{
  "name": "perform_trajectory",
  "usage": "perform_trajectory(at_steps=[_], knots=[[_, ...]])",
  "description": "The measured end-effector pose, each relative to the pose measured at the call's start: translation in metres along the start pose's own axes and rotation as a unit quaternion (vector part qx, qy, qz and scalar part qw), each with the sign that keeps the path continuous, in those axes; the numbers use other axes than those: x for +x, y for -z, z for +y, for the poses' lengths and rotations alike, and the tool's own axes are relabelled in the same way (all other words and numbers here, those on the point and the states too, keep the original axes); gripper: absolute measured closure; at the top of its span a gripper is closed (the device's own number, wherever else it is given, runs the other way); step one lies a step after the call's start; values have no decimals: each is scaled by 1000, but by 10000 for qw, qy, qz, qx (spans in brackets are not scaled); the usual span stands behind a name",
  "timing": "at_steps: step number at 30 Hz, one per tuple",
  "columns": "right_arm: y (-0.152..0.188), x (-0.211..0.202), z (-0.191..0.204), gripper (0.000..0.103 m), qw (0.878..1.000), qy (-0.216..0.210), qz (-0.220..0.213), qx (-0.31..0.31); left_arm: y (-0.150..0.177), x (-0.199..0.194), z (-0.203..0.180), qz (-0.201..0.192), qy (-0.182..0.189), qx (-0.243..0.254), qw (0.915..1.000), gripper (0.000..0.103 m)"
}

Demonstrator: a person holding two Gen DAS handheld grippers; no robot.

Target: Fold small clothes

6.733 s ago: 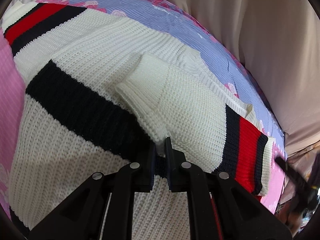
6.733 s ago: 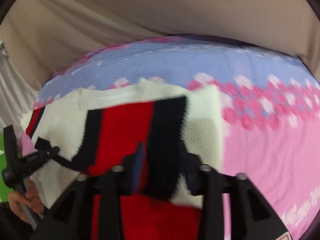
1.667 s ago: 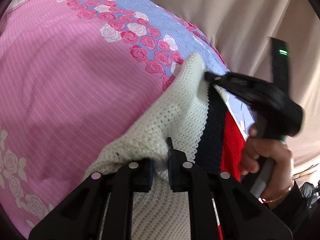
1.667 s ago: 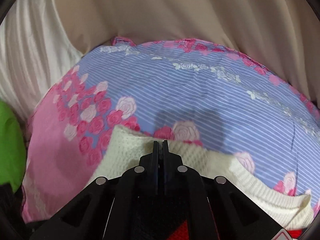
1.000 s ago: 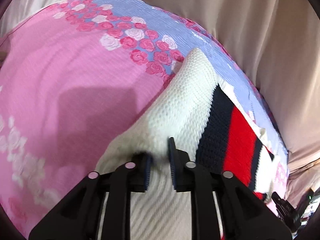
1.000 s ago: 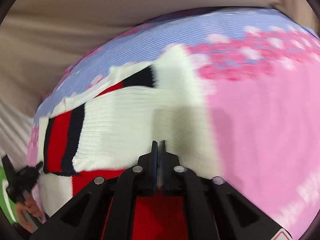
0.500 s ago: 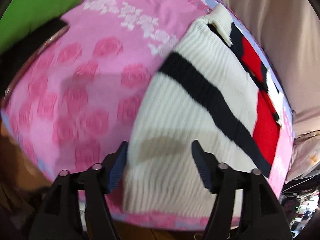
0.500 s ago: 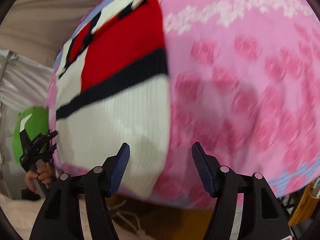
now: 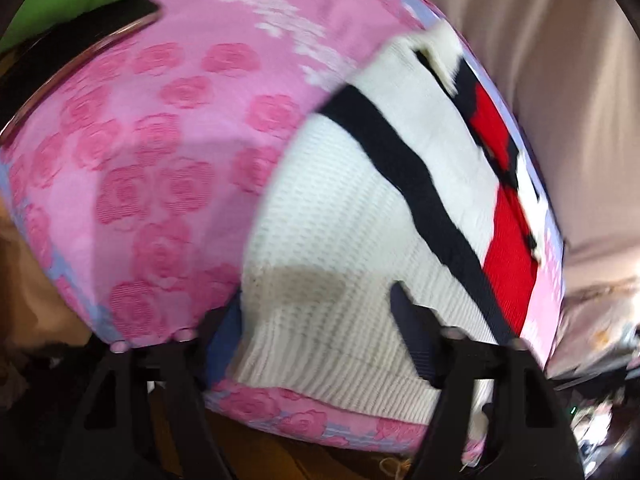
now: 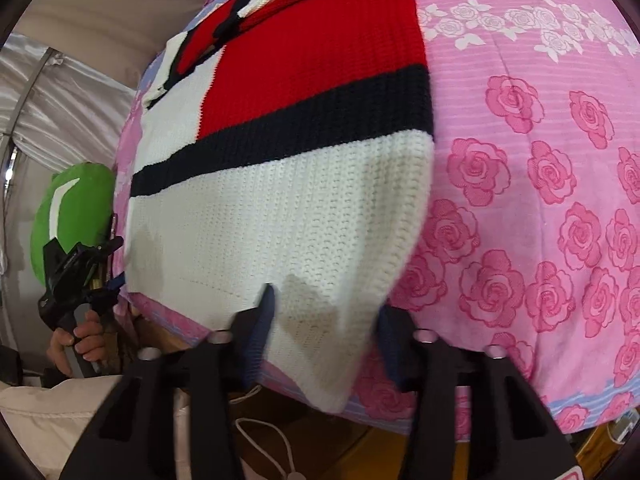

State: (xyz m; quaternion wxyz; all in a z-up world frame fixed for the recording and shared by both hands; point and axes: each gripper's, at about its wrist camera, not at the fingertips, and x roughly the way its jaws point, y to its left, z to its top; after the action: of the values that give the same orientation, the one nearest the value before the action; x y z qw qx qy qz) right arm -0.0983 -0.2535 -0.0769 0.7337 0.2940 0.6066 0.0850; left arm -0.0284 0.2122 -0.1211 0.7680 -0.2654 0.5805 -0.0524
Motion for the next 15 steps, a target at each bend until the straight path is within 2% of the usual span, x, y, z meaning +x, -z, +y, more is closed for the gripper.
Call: perform_trajectory(at_steps=[1,2,5,8,12,15], knots=[[-1,1,-1,94,10000,-9,26,10,1,3,-3,151,111,130,9997,82],[-1,1,-3,94,10000,-12,22,30,1,7,-5,263,181,169,9993,85],[0,-6,-2,95,9998,121,-135,-26,3,2,-13,193,80,247,9995,88],[0,-33,-5,96,9982,223,-564,-3,5,-18,-28,109,115,501,9986,89],[-2,-93,-23,97,9928,407,-1120,133,23,-40,-62,475,275,1140,9920,90],[5,-121,-34,97,9932,671,-952,-70,53,-54,-76,913,355,1429,9849,90]])
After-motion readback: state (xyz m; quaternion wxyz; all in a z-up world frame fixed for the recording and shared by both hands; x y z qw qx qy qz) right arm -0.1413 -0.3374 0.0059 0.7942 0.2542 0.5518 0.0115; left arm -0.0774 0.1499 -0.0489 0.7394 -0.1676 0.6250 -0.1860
